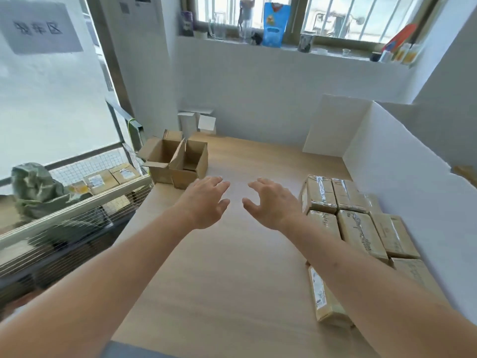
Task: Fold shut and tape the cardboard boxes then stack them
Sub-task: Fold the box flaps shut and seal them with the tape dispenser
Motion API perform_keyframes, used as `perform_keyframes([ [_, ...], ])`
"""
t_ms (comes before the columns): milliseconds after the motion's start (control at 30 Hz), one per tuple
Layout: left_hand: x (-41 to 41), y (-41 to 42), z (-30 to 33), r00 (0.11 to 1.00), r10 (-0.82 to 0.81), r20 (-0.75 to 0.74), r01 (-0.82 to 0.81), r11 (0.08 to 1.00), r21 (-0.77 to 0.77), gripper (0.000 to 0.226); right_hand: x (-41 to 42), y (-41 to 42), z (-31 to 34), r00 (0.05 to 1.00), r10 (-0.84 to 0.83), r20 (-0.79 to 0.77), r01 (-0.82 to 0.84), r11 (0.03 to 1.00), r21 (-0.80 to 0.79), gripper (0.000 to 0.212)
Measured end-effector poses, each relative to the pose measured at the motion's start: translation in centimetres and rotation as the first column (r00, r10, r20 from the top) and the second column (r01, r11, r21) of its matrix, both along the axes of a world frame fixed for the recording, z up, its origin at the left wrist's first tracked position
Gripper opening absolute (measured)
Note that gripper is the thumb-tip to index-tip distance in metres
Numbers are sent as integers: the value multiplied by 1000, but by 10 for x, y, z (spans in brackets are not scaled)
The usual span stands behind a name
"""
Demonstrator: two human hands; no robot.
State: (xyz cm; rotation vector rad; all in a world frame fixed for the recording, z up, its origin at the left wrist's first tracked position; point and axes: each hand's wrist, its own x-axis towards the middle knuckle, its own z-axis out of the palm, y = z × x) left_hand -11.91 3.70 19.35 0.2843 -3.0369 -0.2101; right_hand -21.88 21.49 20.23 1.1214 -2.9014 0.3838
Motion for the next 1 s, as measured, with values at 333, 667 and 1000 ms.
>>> perform_keyframes([
  [333, 44, -178, -7, 996, -42, 77, 41, 999, 7, 56, 62, -182, -22, 997, -36, 72, 35, 999, 11, 51],
  [667, 29, -281, -51, 993, -18, 120, 13, 999, 37, 59, 47, -275, -48, 986, -57, 160, 47, 997, 62, 51],
  [1000, -36, -326, -110, 978, 62, 197, -84, 991, 107, 56, -30, -332, -129, 950, -45, 309, 23, 997, 74, 47],
])
